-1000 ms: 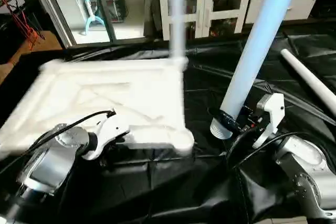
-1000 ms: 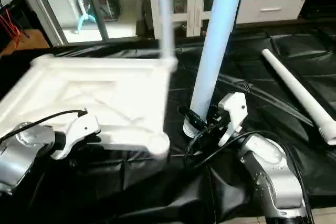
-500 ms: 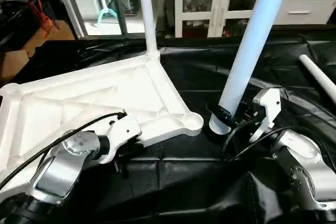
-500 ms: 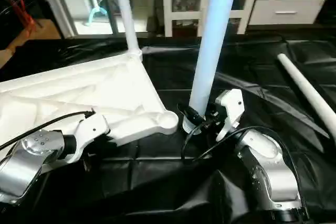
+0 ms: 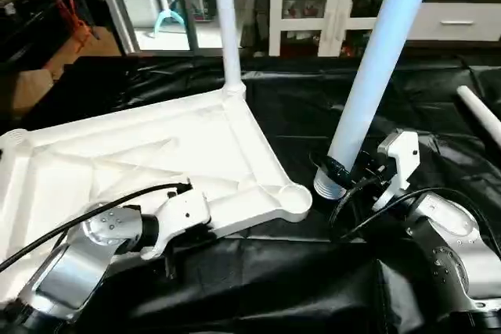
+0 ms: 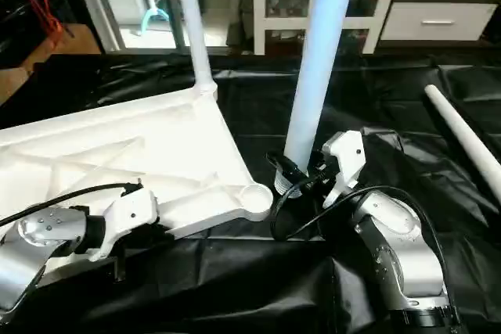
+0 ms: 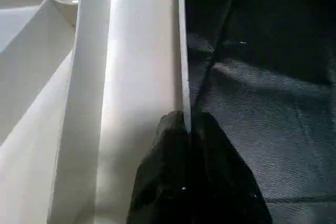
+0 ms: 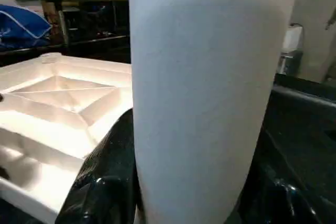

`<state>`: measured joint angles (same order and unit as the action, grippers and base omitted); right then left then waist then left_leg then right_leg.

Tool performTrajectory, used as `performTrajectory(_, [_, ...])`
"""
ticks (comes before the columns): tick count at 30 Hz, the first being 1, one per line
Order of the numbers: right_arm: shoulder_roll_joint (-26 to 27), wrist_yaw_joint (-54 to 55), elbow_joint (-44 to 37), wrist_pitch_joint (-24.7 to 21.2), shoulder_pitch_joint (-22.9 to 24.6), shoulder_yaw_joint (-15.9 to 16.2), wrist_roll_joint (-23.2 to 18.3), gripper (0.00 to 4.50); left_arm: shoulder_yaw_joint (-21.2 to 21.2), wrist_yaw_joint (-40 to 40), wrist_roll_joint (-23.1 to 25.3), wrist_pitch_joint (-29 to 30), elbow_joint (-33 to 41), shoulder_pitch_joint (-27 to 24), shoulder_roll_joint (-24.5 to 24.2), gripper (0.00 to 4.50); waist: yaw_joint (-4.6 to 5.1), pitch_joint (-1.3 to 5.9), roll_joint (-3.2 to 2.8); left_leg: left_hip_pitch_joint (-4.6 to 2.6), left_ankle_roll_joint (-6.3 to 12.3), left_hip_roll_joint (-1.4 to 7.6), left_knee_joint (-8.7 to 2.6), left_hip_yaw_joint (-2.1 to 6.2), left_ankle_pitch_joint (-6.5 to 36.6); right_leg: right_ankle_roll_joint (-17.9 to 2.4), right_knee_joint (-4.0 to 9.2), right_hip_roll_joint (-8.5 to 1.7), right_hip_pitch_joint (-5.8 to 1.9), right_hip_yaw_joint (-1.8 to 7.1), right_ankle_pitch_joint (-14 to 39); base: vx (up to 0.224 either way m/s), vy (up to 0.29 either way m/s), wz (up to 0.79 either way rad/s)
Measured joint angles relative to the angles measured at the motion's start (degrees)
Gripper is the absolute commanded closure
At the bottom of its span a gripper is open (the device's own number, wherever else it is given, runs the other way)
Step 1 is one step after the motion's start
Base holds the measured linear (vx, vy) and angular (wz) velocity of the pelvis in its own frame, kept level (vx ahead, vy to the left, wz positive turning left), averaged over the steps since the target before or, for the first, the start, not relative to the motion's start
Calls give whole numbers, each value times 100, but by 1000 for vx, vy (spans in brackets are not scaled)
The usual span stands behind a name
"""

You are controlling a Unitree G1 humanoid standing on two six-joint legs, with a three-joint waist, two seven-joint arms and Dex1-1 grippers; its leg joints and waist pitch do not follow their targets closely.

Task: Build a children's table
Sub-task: Move to table

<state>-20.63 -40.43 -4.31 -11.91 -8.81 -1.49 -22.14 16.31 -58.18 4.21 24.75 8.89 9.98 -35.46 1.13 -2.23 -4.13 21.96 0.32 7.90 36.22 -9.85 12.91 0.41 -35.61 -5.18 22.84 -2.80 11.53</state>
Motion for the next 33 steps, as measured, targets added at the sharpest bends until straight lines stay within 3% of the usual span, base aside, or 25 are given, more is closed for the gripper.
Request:
performTrajectory(3, [76, 52, 0, -2, 1, -12, -41, 264, -91, 134, -39, -41, -217, 129, 101, 388, -11, -2, 2, 4, -27, 4, 0, -1, -4, 1, -15, -1, 6, -1, 0, 0, 0, 0])
performTrajectory(8, [180, 253, 8, -1, 0, -148, -71, 264, -536, -83, -668, -40, -5, 132, 116, 342, -8, -1, 1, 5, -25, 6, 0, -4, -7, 0, -10, -1, 5, -1, 0, 0, 0, 0])
performTrajectory(13, [299, 402, 41, -1, -7, -240, -73, 264, -642, -337, -1164, 210, 319, 131, 137, 300, -13, -2, 2, 4, -30, 5, 0, -6, -4, 0, -11, -1, 4, 0, 0, 0, 0, 0])
performTrajectory(19, [402, 497, 265, 90, -311, -210, -25, 264, -384, 618, -754, -78, -246, 583, 1010, 300, -11, -21, 56, 7, -43, 7, 4, -16, -15, -1, -21, -4, 1, 8, -1, 0, 0, 0])
performTrajectory(25, [410, 492, 462, 138, -550, -139, 53, 264, -411, 884, -914, 87, -459, 646, 1309, 272, 9, -16, 49, 10, -29, 8, 5, -22, -22, -2, -15, -4, 3, 10, -1, 0, 0, 0])
performTrajectory(28, [411, 501, 462, 137, -550, -141, 47, 264, -473, 898, -1016, 241, -399, 645, 1351, 244, -1, -21, 1, 12, -29, 8, 5, -22, -22, -3, -13, -5, 2, 10, -2, 0, 0, 0])
performTrajectory(33, [372, 508, 461, 125, -537, -155, 46, 264, -312, 955, -928, 198, -248, 582, 1268, 222, -3, -16, -6, 11, -28, 12, 4, -21, -23, -2, -18, -3, 2, 5, -1, 0, 0, 0])
